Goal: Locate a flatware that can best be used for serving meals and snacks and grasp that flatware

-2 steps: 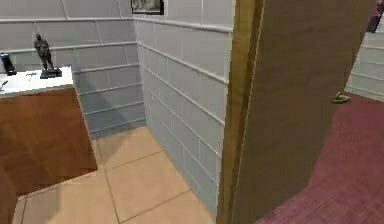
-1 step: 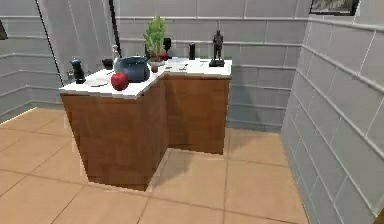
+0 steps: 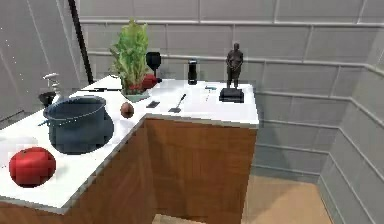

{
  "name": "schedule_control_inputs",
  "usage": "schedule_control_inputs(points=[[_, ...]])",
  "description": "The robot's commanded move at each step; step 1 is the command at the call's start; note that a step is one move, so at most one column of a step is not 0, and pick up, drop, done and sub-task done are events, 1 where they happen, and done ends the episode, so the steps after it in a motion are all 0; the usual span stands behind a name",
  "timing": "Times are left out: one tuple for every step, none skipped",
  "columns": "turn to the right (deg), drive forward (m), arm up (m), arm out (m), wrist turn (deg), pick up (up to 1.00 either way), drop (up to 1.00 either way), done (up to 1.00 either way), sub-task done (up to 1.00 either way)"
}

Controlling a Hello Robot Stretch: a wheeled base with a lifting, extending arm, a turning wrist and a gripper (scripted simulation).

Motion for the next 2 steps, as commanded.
schedule_control_inputs(points=[[-45.0,0.0,0.0,0.0,0.0,0.0,0.0,0.0,0.0],[-45.0,0.0,0.0,0.0,0.0,0.0,0.0,0.0,0.0]])
